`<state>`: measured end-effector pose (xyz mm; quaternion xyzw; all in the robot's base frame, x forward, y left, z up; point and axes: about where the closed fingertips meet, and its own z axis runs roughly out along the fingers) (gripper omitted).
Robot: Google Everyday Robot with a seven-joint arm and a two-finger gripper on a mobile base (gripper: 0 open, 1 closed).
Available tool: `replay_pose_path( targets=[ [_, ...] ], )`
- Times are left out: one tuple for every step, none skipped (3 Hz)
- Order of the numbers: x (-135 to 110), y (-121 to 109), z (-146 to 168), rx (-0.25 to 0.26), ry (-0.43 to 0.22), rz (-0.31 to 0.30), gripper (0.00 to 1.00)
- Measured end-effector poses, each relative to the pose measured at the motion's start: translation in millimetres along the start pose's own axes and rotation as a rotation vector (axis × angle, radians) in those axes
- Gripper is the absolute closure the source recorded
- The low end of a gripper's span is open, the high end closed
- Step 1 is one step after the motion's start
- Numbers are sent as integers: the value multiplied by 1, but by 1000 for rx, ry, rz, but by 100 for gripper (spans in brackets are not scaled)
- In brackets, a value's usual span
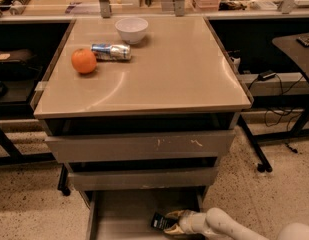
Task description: Place rxbar blueberry into bottom drawer
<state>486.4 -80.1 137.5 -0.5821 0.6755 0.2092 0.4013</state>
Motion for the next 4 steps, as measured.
replay_pose_path(
  targets=[
    [0,0,0,0,0,0,63],
    [0,0,0,0,0,0,39],
    [0,0,0,0,0,0,16],
    [0,0,0,0,0,0,0]
  ],
)
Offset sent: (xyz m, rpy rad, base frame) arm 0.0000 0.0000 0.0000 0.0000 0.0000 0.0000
